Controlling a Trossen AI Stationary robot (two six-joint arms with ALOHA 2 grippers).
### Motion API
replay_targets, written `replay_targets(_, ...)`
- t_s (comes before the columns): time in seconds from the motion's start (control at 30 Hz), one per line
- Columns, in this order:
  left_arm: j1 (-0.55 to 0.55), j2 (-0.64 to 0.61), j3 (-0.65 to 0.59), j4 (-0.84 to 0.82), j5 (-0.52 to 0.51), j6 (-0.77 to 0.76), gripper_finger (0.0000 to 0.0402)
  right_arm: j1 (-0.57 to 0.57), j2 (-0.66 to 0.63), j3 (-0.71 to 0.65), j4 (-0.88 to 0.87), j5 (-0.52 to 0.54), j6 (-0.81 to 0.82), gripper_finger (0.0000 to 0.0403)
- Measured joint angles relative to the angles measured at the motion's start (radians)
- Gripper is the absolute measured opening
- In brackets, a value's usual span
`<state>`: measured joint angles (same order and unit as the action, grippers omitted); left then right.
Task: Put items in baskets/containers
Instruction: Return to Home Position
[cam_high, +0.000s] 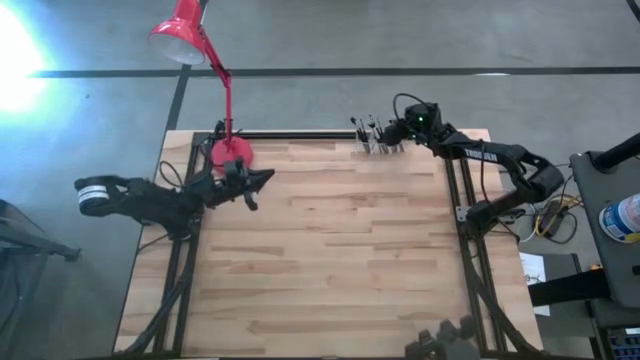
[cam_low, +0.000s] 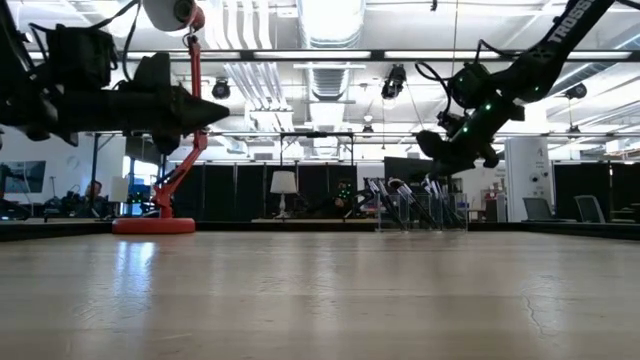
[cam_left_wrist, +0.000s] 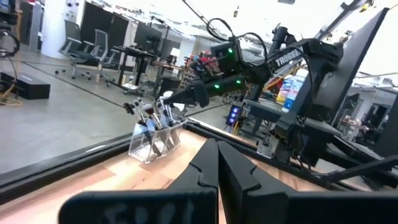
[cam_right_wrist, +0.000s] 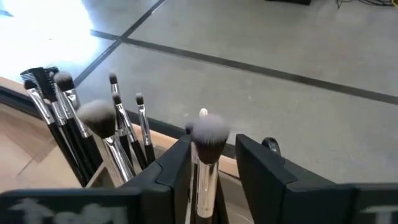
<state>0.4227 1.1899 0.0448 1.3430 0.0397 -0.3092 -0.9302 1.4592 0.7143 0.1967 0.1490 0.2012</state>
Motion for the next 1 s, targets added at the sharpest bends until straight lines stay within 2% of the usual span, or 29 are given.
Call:
replay_targets(0.13, 0.017, -0.052, -0.028, -0.003, -0.001, -0.006, 0.0, 0.001, -0.047, 0.0, -0.05, 0.0, -0.025, 0.0135)
replay_targets(0.23, 0.028, -0.098, -0.037, -0.049, 0.002, -0.005, 0.0, 0.011, -0.097, -0.001, -0.081, -0.017, -0.066, 0.0128)
replay_targets(0.37, 0.039, -0.165, -0.033, -0.191, 0.003, 0.001, 0.0, 0.044, -0.183, -0.024, -0.082, -0.03, -0.107, 0.0086)
replay_targets(0.57, 0.041, -0.268, -0.034, -0.315, 0.008, 0.024, 0.0, 0.123, -0.331, -0.099, -0.035, -0.042, -0.15, 0.0014)
replay_targets(0.73, 0.041, -0.354, -0.033, -0.431, 0.011, 0.036, 0.0, 0.191, -0.48, -0.21, 0.043, -0.102, -0.186, 0.0009)
replay_targets(0.87, 0.039, -0.427, -0.033, -0.543, 0.006, 0.036, 0.0, 0.225, -0.621, -0.322, 0.078, -0.203, -0.243, 0.0008)
replay_targets(1.0, 0.028, -0.498, -0.034, -0.652, -0.04, 0.036, 0.0, 0.228, -0.784, -0.425, 0.079, -0.28, -0.277, 0.0008)
